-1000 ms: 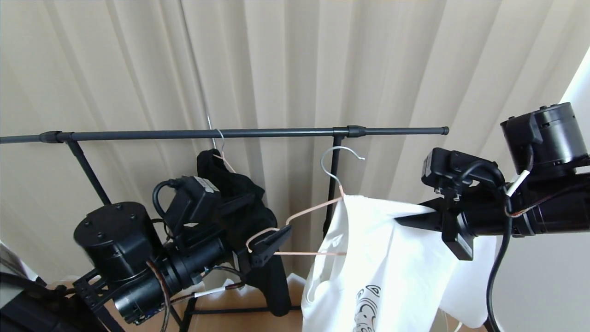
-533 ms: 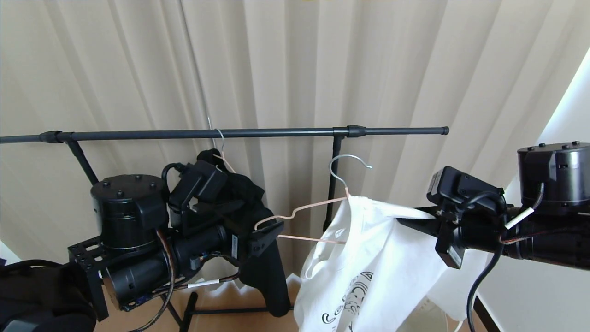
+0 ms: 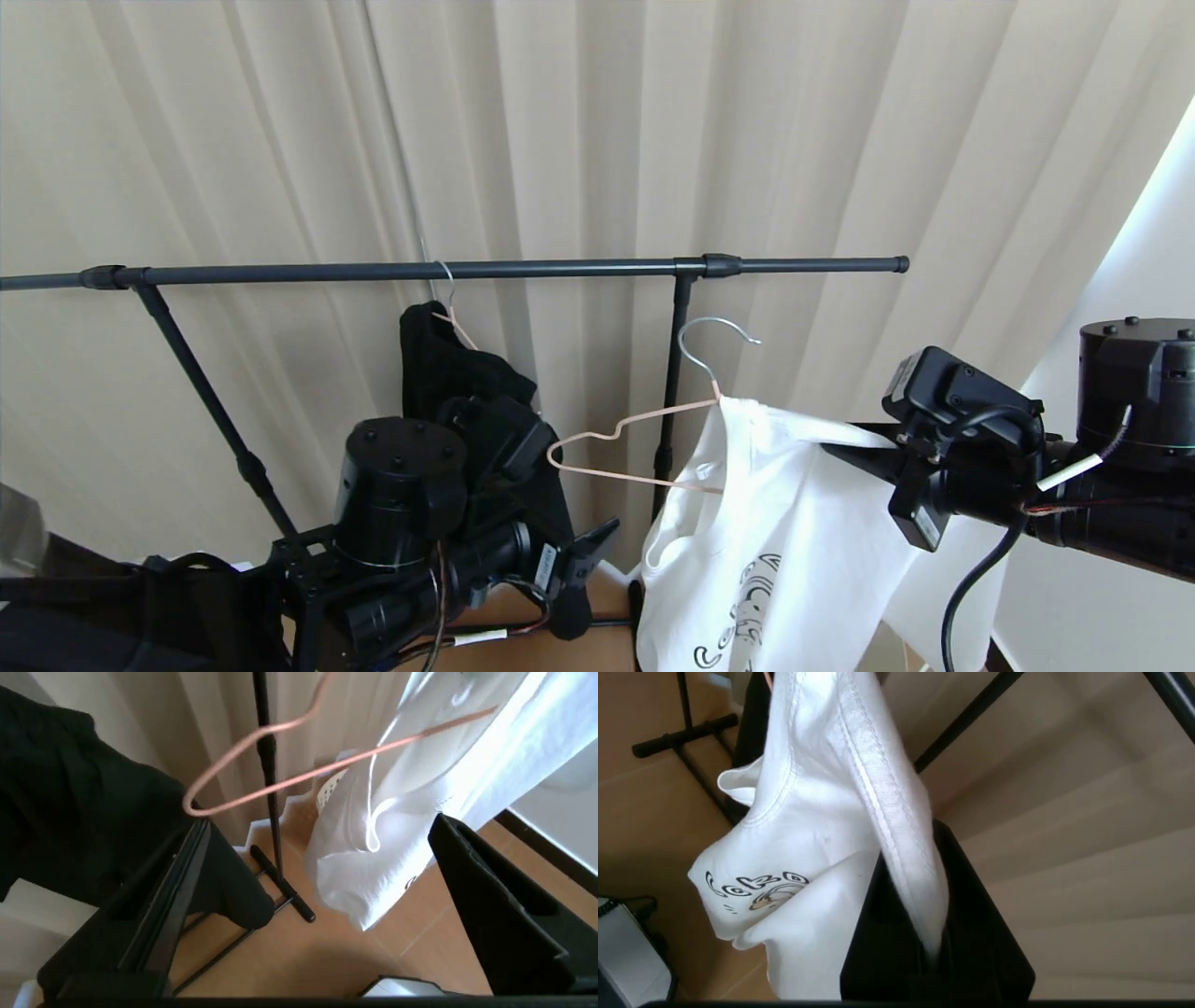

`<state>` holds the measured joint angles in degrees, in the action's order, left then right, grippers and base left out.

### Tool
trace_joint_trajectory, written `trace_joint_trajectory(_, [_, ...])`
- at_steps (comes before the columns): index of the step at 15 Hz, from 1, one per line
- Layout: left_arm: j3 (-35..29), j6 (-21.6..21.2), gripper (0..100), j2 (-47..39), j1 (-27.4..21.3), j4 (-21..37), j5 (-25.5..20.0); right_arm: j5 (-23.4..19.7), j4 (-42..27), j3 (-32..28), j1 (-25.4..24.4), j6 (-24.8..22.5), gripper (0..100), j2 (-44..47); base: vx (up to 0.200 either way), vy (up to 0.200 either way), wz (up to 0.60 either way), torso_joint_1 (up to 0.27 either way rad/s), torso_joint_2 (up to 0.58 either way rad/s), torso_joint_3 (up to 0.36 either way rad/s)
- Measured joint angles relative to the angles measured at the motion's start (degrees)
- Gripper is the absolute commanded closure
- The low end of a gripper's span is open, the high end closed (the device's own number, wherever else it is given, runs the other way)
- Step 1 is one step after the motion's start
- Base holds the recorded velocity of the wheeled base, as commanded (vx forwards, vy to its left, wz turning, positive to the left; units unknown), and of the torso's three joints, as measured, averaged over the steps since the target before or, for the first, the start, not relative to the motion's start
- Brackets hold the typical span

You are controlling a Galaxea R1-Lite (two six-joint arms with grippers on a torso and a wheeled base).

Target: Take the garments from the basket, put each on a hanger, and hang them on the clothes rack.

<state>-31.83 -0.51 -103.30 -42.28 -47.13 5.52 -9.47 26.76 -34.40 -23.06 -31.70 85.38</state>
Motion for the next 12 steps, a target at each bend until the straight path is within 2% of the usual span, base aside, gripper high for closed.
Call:
trace_joint_trajectory(6, [0.0, 0.0, 0, -3.73, -2.78, -0.46, 2.96, 0.94, 0.11, 0.09, -0.5, 1.05, 100, -1.21, 0.0, 0.0, 0.0, 0.0, 0.0, 0.0])
trace_joint_trajectory(8, [-0.74, 0.51, 0, -5.24, -3.54, -1.21, 4.9, 2.52, 0.41, -0.07, -1.62, 3.45, 100, -1.37, 0.0, 0.0, 0.0, 0.0, 0.0, 0.0])
trace_joint_trajectory(12, [-1.85, 1.24, 0, -9.81, -5.07, -6.88, 9.61, 4.55, 3.64, 0.09, -3.04, 4.74, 100, -1.49, 0.0, 0.0, 0.0, 0.0, 0.0, 0.0])
